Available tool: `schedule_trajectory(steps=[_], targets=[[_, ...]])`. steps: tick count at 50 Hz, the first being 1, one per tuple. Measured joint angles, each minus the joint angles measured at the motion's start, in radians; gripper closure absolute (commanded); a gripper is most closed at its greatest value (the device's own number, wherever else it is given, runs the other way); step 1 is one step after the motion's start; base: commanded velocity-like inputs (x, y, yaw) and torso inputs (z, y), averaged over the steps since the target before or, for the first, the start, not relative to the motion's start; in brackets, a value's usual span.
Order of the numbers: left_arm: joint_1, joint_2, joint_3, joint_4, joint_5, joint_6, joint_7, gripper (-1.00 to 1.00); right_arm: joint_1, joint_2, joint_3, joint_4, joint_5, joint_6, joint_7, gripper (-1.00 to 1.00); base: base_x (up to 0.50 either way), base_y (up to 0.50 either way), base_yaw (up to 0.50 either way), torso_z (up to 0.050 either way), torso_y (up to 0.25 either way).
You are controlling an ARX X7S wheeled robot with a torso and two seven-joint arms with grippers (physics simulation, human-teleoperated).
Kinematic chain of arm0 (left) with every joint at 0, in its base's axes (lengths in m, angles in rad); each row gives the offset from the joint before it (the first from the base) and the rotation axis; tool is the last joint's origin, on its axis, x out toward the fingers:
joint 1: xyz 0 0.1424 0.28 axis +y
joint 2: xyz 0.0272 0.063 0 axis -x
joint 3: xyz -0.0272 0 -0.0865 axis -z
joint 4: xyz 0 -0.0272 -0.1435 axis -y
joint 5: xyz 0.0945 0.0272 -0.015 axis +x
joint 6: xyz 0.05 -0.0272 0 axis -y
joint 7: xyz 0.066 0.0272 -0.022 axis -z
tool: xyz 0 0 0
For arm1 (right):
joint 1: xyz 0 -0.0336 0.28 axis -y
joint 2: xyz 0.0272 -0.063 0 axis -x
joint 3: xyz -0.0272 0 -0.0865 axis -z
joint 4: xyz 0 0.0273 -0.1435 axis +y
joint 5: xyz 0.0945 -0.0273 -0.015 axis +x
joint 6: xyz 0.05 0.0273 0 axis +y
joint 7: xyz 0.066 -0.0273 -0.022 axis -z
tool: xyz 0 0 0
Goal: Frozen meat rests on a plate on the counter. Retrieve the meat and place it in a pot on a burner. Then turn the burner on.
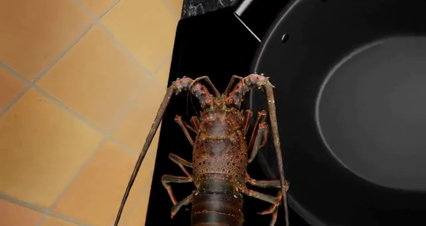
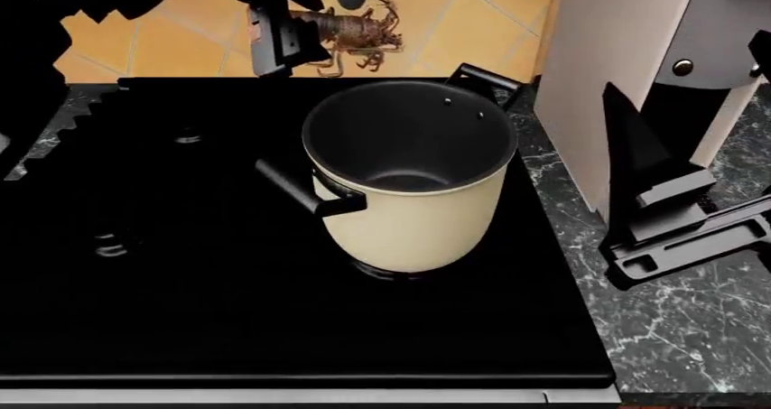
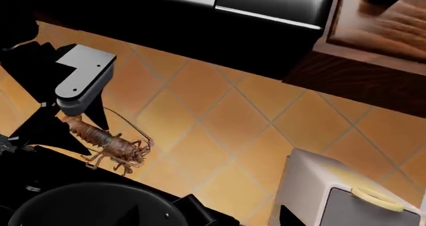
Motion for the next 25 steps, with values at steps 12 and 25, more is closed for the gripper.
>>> schedule_trajectory(steps=[12, 25], targets=[[0.029, 0.016, 0.002, 0.014, -0.005, 0.014, 0.016, 1.0, -0.006, 0.024, 0.025, -0.001, 0.016, -0.008, 0.016, -1.0, 0.0, 0.0, 0.0, 0.0, 0.0], [0.047, 0.034, -0.006, 0.035, -0.019, 0.021, 0.032, 1.0, -0.039, 0.043, 0.082, -0.007, 0.029, -0.014, 0.028, -1.0, 0.0, 0.0, 0.0, 0.0, 0.001]])
